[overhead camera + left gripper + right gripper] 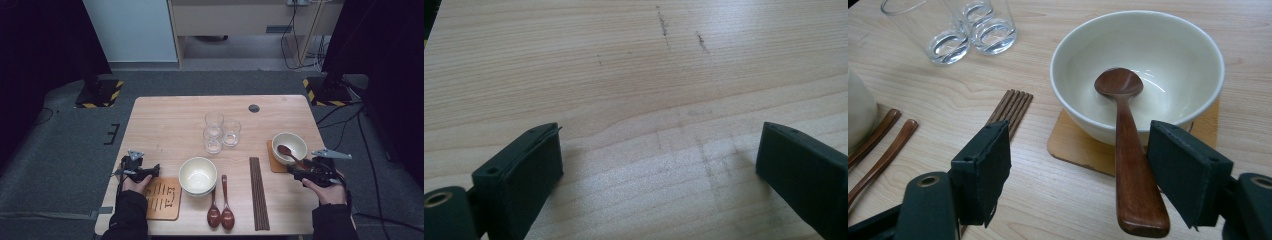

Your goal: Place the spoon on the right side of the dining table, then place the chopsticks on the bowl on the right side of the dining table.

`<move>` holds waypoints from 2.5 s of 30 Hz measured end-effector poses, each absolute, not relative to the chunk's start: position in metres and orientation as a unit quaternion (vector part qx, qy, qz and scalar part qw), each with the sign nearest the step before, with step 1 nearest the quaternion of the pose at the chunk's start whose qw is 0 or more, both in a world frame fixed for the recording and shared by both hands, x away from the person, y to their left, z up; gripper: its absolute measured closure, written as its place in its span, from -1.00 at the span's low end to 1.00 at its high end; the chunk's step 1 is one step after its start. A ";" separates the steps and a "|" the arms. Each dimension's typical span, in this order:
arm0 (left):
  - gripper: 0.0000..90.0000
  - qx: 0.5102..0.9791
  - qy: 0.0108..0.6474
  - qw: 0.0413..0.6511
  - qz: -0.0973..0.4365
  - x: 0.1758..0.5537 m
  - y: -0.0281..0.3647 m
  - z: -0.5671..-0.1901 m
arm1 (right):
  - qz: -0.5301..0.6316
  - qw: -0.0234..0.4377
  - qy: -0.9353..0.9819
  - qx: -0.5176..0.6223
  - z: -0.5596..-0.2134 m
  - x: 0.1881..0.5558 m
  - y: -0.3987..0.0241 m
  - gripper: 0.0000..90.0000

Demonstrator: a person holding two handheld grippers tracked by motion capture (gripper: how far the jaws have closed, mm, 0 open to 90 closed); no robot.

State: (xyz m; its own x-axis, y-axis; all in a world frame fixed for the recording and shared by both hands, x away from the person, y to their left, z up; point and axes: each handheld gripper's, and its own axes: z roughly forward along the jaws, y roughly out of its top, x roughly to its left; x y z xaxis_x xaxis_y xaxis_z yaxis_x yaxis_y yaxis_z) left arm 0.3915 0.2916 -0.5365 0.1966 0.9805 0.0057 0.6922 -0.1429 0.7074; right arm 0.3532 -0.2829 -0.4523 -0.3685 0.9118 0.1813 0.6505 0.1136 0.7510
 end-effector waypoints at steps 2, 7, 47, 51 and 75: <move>-0.92 0.715 0.585 0.295 0.245 0.392 0.292 -0.537 | 0.395 0.165 0.727 0.538 -0.452 0.352 -0.281 -0.41; -0.92 0.715 0.585 0.294 0.245 0.391 0.292 -0.537 | 0.396 0.164 0.728 0.536 -0.451 0.351 -0.278 -0.42; -0.92 0.715 0.585 0.295 0.244 0.392 0.292 -0.537 | 0.444 0.191 0.727 0.488 -0.437 0.340 -0.239 -0.35; -0.92 0.715 0.585 0.295 0.244 0.392 0.292 -0.537 | 0.439 0.190 0.733 0.484 -0.441 0.340 -0.232 -0.34; -0.92 0.715 0.584 0.295 0.244 0.392 0.292 -0.537 | 0.414 0.183 0.761 0.465 -0.464 0.338 -0.209 -0.27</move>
